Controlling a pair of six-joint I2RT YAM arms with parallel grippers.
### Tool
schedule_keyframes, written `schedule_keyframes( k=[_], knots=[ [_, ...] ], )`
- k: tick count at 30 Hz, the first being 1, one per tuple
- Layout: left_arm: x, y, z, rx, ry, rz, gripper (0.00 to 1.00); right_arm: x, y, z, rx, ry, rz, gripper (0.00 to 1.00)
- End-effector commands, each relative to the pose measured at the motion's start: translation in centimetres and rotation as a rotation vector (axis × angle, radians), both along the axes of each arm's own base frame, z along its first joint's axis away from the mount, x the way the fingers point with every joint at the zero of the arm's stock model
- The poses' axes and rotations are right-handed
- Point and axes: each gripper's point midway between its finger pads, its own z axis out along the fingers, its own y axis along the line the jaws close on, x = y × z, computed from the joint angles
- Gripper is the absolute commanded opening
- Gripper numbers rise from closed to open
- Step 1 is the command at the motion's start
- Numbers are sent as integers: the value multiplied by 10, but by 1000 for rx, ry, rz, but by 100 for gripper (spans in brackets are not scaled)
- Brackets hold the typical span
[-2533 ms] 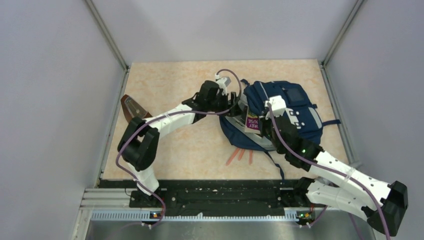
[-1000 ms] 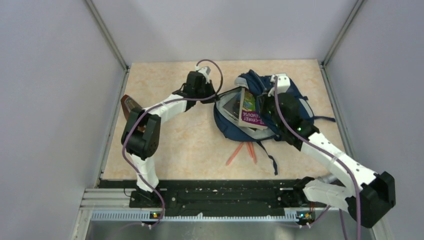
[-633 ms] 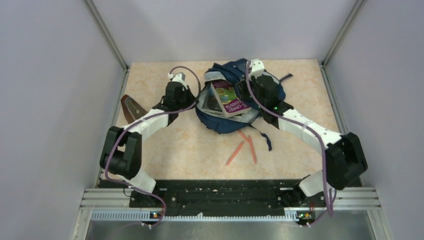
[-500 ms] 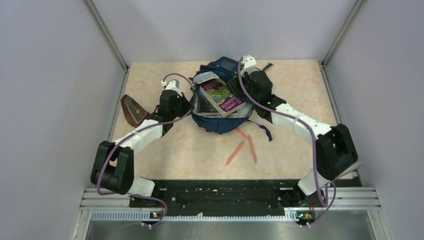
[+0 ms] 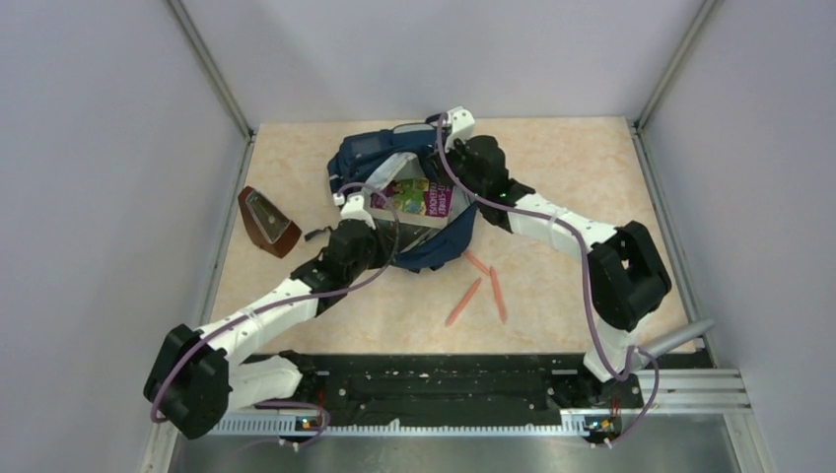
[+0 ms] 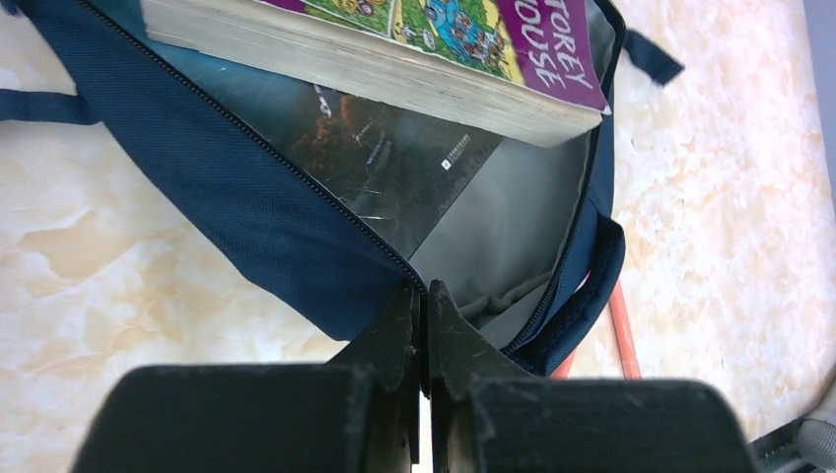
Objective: Pack the student bag
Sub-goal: Adjust the student bag at the center of the board.
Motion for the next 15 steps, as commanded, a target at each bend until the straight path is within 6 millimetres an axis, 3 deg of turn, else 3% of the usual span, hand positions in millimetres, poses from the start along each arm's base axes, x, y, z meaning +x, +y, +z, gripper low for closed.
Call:
schedule_keyframes(
  k=[1, 6, 9, 15],
  knots=[
    [-6, -68, 69, -215, -133, -183, 0, 3, -8, -13, -34, 31, -41, 1],
    [-20, -120, 68, -212, -110, -307, 0, -13, -23, -1, -32, 29, -62, 22],
    [-25, -136, 63, -185, -102, -343, 3, -23, -37, 9, -24, 28, -92, 37],
    [-23, -110, 48, -66, -103, -262, 55, -57, -73, 24, 5, 34, -157, 64]
  ],
)
